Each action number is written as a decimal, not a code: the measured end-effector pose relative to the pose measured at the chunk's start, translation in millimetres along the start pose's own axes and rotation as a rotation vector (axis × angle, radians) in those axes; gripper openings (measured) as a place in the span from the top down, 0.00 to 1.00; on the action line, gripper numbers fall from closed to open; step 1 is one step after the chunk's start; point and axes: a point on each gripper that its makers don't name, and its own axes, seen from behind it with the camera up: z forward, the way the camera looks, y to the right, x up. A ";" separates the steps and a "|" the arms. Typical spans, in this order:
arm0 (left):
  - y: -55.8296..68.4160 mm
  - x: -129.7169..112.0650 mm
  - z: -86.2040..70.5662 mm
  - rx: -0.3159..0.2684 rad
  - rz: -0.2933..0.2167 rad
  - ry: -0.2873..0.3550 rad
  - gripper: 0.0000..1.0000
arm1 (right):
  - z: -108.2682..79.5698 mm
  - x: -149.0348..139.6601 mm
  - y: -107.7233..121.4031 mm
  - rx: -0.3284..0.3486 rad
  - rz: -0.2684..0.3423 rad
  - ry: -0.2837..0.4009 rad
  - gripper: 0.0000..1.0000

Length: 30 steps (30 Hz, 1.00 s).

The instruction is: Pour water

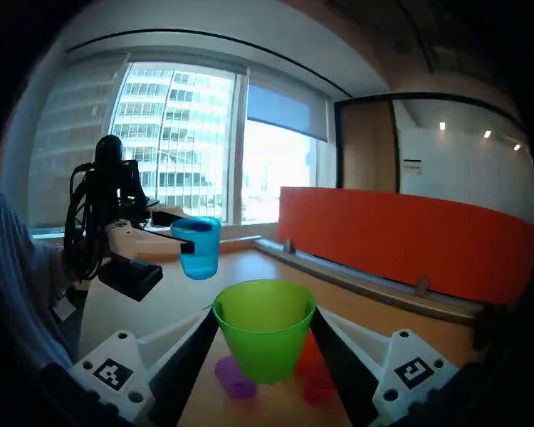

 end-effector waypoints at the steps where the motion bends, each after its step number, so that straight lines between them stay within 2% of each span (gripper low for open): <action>1: 0.6 2.9 -0.6 0.002 0.012 0.004 0.13 | 0.5 0.0 -0.9 0.002 0.001 0.001 0.08; 9: 2.3 21.1 -2.9 0.022 0.113 0.024 0.13 | 6.9 1.4 -10.1 0.025 0.000 0.012 0.08; 30: 8.9 61.5 4.8 0.069 0.380 0.040 0.13 | 28.8 -2.9 -42.6 0.106 0.017 0.033 0.08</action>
